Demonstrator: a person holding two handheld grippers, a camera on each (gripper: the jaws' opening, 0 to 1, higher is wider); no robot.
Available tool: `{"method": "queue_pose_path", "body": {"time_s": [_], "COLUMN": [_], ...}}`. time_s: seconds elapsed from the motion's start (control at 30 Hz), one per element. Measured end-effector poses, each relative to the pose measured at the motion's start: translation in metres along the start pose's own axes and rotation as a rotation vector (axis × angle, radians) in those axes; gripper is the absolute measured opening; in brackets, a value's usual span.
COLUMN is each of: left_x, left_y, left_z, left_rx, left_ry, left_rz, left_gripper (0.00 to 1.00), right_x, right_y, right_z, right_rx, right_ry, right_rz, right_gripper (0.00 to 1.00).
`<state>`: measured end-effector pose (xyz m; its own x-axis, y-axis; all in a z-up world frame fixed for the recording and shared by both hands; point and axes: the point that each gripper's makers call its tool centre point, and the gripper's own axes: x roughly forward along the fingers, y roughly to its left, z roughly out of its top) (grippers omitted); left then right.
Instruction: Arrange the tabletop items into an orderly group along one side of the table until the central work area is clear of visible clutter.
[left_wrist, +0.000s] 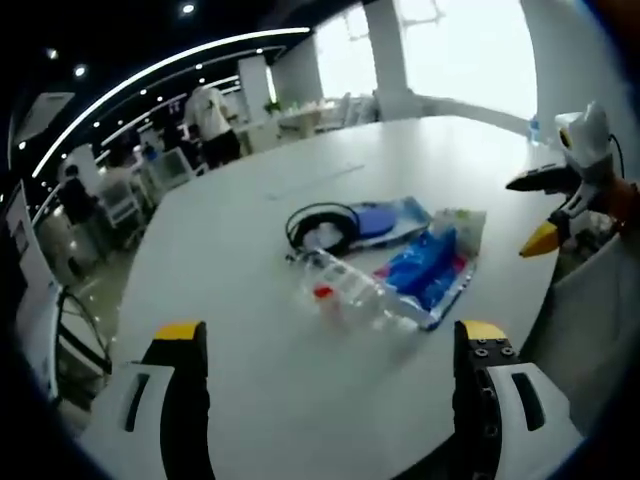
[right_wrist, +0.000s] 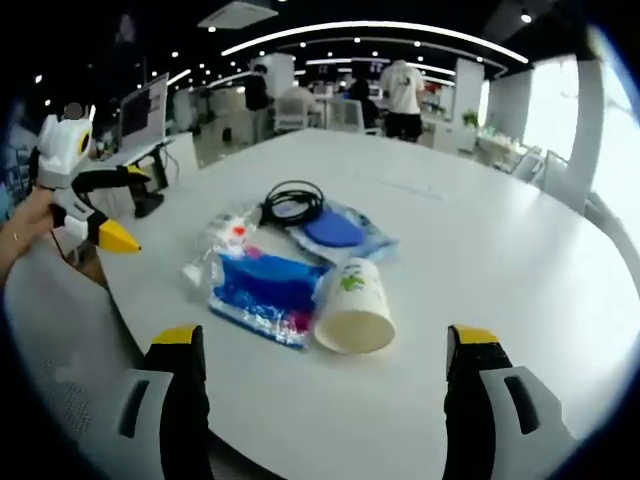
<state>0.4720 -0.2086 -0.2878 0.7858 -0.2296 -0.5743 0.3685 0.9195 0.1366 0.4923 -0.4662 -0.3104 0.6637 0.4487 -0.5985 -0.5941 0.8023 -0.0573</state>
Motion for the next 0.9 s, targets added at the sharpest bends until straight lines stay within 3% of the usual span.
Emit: {"method": "queue_pose_path", "body": {"time_s": [0.3, 0.43, 0.53, 0.7, 0.9], "left_x": [0.003, 0.0, 0.0, 0.001, 0.001], "left_y": [0.0, 0.003, 0.006, -0.002, 0.001], "left_z": [-0.004, 0.004, 0.003, 0.004, 0.008], "left_rx": [-0.021, -0.037, -0.048, -0.14, -0.154], "left_ry": [0.018, -0.025, -0.02, -0.036, -0.049], "left_rz": [-0.01, 0.001, 0.006, -0.059, -0.052], "left_gripper": [0.99, 0.99, 0.99, 0.99, 0.99], "right_x": [0.002, 0.003, 0.005, 0.006, 0.007], "right_y": [0.001, 0.008, 0.011, 0.01, 0.011], "right_z": [0.002, 0.001, 0.001, 0.002, 0.003], "right_rx": [-0.008, -0.041, -0.065, -0.078, -0.067], "right_ry": [-0.003, 0.006, 0.015, 0.018, 0.016], "right_rz": [0.009, 0.019, 0.027, 0.028, 0.043], "right_gripper": [0.99, 0.99, 0.99, 0.99, 0.99]}}
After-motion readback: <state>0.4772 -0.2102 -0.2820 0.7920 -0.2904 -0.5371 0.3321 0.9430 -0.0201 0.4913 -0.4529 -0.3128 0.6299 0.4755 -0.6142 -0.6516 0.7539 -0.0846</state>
